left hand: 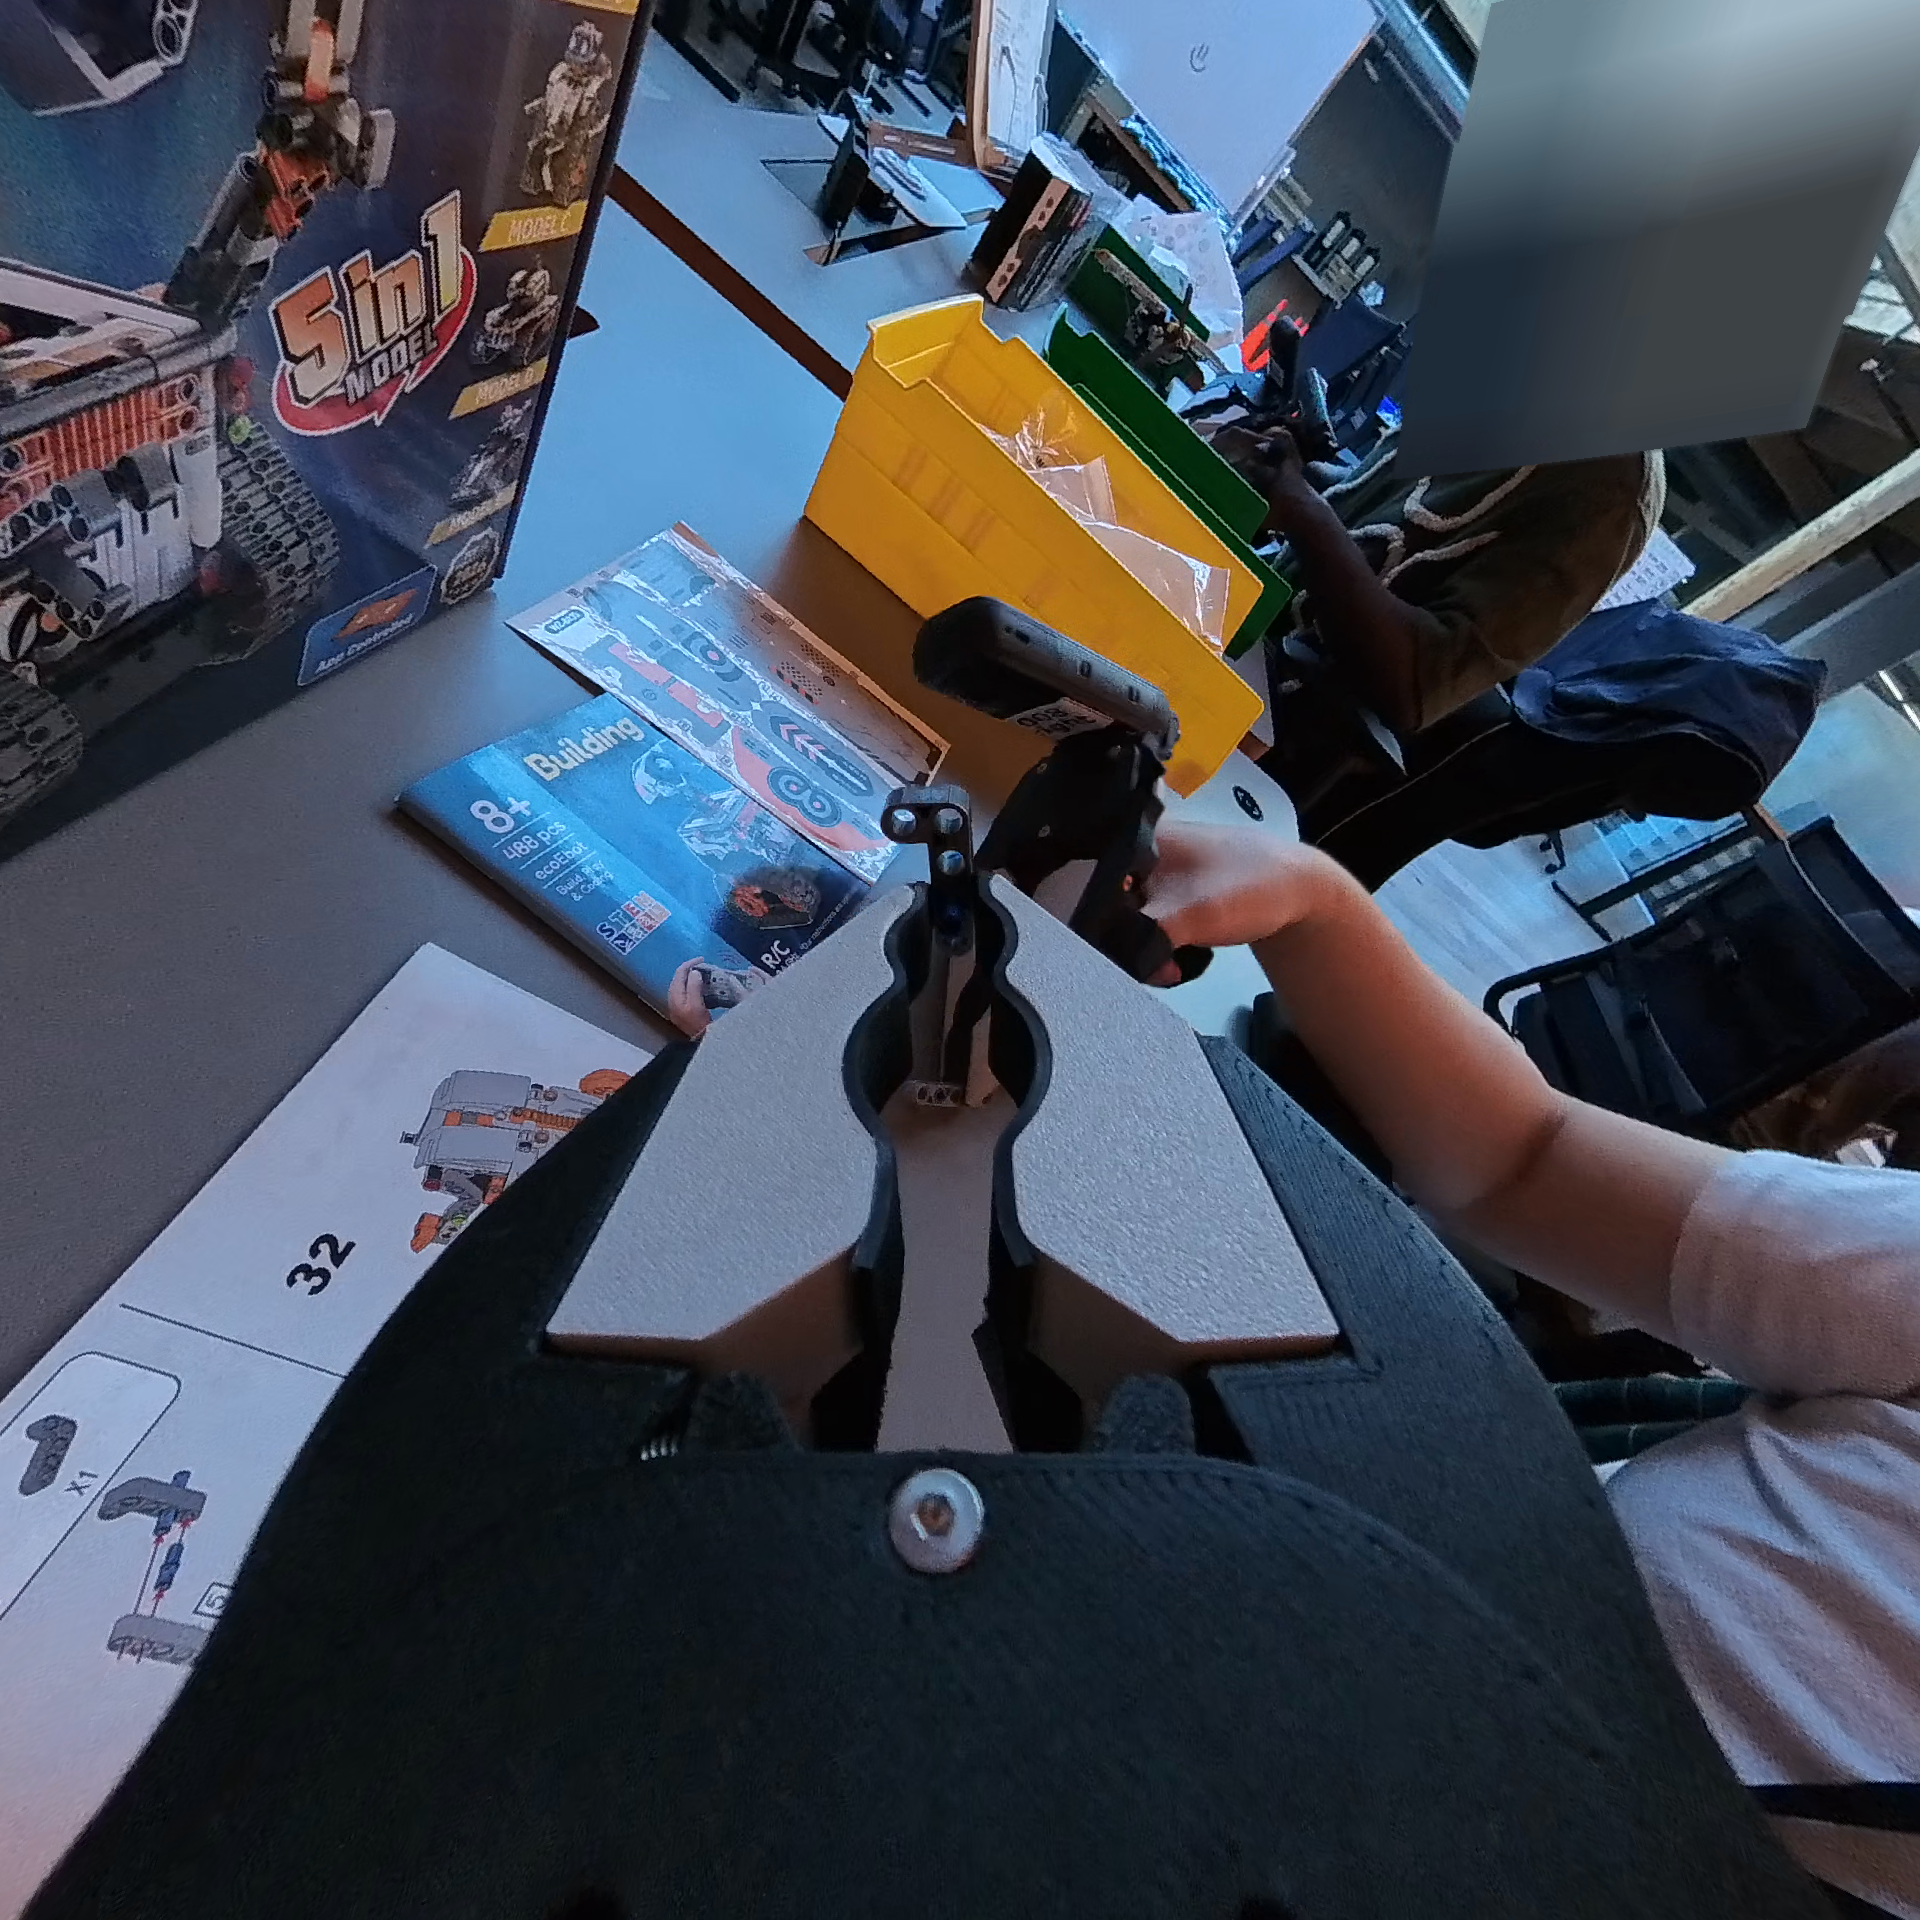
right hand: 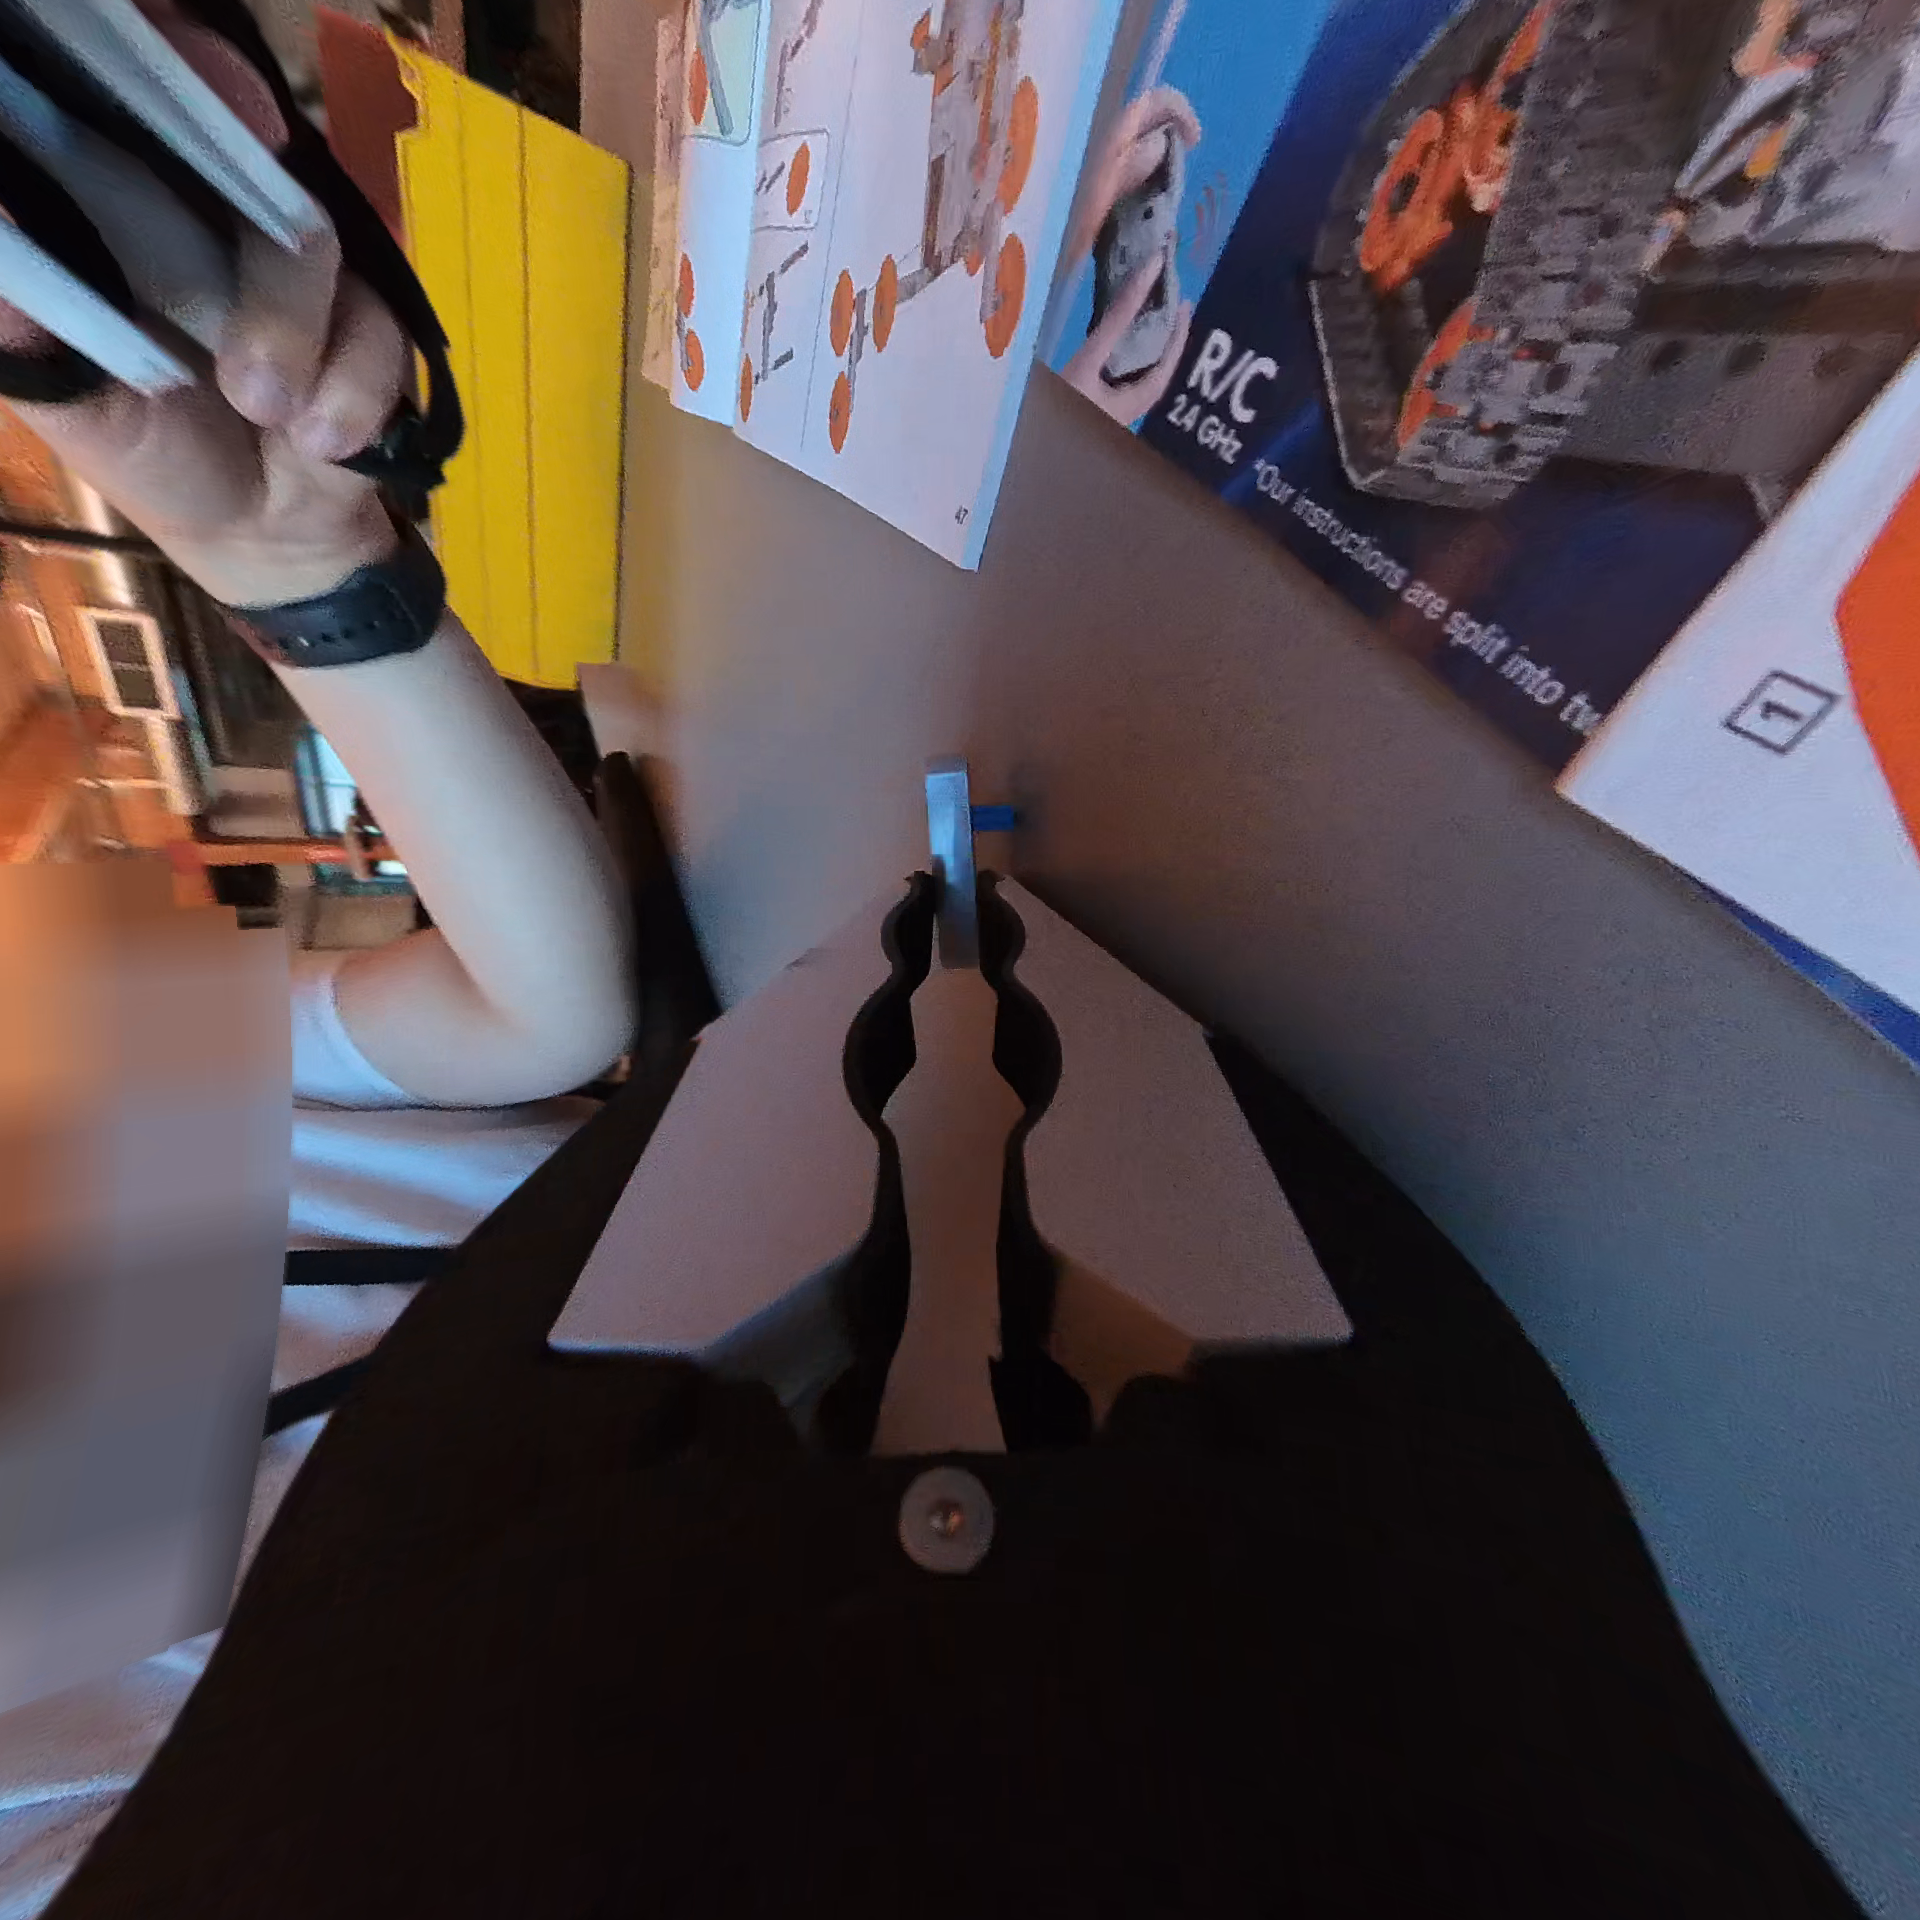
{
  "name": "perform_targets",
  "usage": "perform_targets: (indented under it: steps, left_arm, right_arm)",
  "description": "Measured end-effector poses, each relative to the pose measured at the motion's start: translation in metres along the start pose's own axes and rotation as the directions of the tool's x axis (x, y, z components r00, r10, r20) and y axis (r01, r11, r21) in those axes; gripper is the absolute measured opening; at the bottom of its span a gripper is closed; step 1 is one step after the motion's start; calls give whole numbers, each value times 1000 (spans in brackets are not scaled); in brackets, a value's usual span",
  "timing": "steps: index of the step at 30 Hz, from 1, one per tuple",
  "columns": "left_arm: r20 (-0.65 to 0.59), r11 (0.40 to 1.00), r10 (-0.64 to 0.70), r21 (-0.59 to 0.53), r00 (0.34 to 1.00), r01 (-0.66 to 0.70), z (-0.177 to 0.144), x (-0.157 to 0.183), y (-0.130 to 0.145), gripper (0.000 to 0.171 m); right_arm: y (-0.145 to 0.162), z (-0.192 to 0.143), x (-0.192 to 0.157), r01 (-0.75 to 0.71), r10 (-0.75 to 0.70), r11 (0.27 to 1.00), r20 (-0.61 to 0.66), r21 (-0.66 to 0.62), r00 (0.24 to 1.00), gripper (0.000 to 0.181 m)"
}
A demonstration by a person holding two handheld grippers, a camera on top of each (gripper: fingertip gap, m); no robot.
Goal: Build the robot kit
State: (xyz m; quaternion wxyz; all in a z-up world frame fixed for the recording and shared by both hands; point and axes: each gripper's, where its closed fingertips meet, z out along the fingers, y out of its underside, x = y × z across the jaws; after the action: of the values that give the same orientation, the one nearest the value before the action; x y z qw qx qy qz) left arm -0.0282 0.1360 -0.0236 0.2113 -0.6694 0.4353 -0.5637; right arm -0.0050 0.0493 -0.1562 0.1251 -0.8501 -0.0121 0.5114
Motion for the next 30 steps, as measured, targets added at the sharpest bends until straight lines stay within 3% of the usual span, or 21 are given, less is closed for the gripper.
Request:
perform_targets:
  steps: [30]
  left_arm:
    - [-6, 1000, 16, -26, 1000, -17, 5, 4, 3, 5]
  right_arm:
    - [4, -30, 14, -120, 118, 988, 28, 96, 993, 8]
